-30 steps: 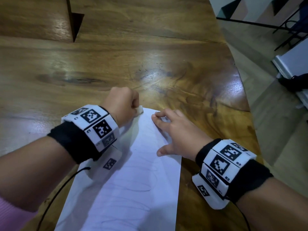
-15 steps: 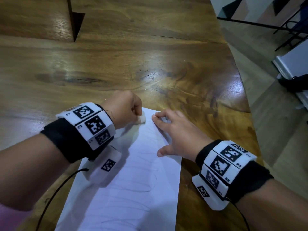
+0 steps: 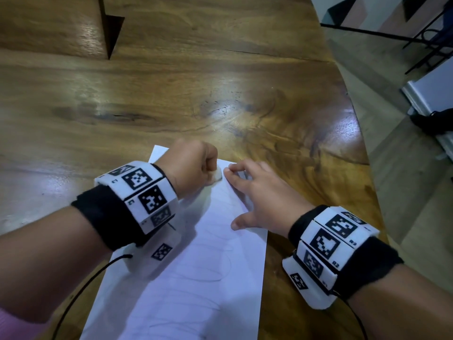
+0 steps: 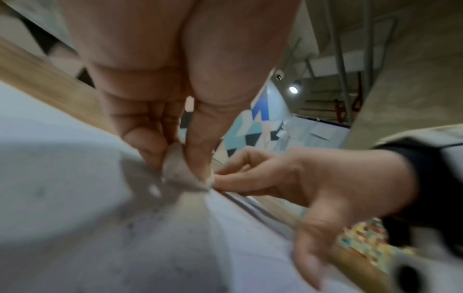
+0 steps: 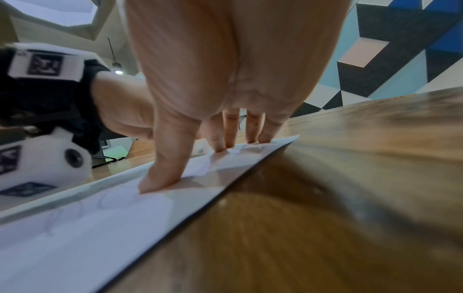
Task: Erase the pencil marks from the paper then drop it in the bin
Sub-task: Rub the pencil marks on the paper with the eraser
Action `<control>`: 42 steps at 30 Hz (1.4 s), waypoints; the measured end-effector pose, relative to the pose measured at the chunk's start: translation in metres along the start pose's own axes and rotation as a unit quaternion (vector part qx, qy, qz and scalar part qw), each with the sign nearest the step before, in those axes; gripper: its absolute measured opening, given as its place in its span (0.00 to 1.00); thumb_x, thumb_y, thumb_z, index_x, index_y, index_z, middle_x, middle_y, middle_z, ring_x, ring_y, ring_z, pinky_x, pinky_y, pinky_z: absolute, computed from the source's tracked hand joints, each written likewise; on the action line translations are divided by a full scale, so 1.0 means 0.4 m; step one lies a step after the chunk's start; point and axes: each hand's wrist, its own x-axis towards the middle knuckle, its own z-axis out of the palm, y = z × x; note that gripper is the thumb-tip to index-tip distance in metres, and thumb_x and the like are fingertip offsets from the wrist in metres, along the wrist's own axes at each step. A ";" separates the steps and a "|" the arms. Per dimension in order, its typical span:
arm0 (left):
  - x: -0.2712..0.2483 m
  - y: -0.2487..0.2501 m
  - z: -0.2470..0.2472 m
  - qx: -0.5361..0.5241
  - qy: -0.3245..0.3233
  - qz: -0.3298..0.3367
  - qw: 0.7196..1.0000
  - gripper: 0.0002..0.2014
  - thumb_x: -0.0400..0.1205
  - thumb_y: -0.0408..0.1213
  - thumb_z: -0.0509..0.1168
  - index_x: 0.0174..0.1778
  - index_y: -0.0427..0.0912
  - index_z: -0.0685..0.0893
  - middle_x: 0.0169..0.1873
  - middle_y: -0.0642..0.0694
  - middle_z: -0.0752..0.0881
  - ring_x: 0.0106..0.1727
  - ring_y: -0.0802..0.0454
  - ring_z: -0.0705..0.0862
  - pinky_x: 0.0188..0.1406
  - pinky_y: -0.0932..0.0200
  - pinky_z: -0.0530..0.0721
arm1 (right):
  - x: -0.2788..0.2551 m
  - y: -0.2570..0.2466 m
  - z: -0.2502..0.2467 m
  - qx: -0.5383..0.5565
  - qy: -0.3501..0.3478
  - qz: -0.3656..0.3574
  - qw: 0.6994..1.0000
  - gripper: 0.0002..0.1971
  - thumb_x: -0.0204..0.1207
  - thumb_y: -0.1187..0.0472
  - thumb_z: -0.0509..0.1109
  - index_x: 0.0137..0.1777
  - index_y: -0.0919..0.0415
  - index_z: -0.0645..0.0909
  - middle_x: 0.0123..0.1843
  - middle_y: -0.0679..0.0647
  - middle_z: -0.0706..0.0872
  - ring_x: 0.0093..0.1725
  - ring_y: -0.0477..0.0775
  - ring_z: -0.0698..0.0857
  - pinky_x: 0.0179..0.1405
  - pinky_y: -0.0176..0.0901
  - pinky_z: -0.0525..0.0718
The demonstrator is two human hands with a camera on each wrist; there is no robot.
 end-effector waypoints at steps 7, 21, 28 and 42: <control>0.025 -0.002 -0.026 -0.003 0.024 -0.008 1.000 0.04 0.69 0.32 0.73 0.35 0.43 0.85 0.24 0.53 0.78 0.29 0.56 0.75 0.25 0.70 0.68 | 0.000 -0.001 -0.008 0.010 0.011 0.004 1.000 0.52 0.62 0.42 0.79 0.82 0.49 0.54 0.75 0.42 0.59 0.70 0.47 0.59 0.72 0.43 0.67; 0.021 -0.002 -0.017 0.051 -0.006 0.021 0.998 0.03 0.70 0.34 0.72 0.34 0.42 0.84 0.25 0.53 0.77 0.34 0.51 0.75 0.25 0.65 0.67 | 0.002 0.003 -0.002 0.016 0.008 0.007 1.000 0.53 0.61 0.43 0.79 0.82 0.47 0.52 0.75 0.41 0.56 0.70 0.47 0.57 0.73 0.44 0.65; 0.049 -0.023 -0.046 0.017 -0.001 -0.003 1.000 0.07 0.68 0.36 0.75 0.30 0.47 0.83 0.23 0.53 0.80 0.28 0.56 0.77 0.27 0.71 0.72 | 0.004 0.006 -0.005 0.016 0.007 0.005 1.000 0.53 0.61 0.42 0.79 0.82 0.47 0.51 0.76 0.39 0.55 0.71 0.47 0.58 0.72 0.41 0.65; 0.035 -0.020 -0.040 0.041 -0.038 0.022 0.998 0.05 0.68 0.36 0.74 0.35 0.42 0.86 0.29 0.48 0.83 0.33 0.50 0.79 0.29 0.63 0.71 | 0.006 0.003 -0.006 0.015 0.001 0.008 1.000 0.54 0.62 0.42 0.79 0.82 0.47 0.49 0.75 0.39 0.54 0.72 0.47 0.56 0.74 0.42 0.65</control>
